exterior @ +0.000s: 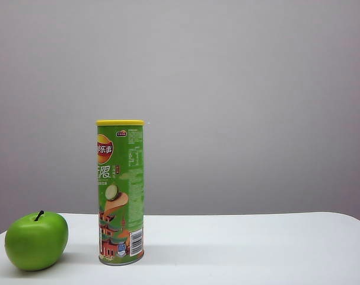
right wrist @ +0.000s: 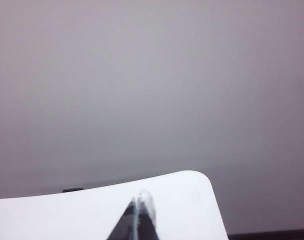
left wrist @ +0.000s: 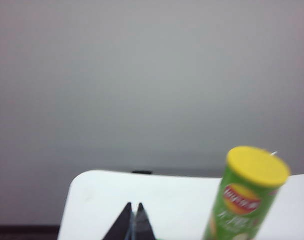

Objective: Pick up the green bucket of chips from the desk, place it near the apple, and finally stand it up.

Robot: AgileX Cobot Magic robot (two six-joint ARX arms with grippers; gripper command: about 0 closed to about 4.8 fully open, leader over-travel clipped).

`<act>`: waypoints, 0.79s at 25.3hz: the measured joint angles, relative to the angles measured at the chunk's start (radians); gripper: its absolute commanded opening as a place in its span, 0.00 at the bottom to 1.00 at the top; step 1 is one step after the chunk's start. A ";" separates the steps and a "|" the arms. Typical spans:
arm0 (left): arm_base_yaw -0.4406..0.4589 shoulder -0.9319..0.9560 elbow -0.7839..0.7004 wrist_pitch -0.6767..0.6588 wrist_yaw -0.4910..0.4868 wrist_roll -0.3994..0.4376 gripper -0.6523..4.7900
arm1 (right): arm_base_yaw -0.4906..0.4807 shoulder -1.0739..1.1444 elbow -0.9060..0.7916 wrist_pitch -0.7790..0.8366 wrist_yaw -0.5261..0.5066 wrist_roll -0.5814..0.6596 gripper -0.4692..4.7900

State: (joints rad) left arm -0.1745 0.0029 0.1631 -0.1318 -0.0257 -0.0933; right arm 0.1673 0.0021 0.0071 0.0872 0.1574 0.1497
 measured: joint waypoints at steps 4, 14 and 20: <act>0.000 0.000 -0.061 0.008 -0.087 0.073 0.11 | -0.004 -0.001 0.000 -0.056 0.006 -0.034 0.09; 0.000 -0.003 -0.162 0.090 -0.045 0.036 0.11 | -0.005 -0.001 0.000 -0.146 0.050 -0.061 0.09; 0.133 -0.002 -0.162 0.061 -0.018 0.034 0.11 | -0.005 -0.001 0.000 -0.156 0.129 -0.044 0.09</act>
State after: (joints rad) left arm -0.0418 0.0010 0.0013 -0.0704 -0.0433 -0.0589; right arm 0.1619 0.0010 0.0071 -0.0685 0.2859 0.1055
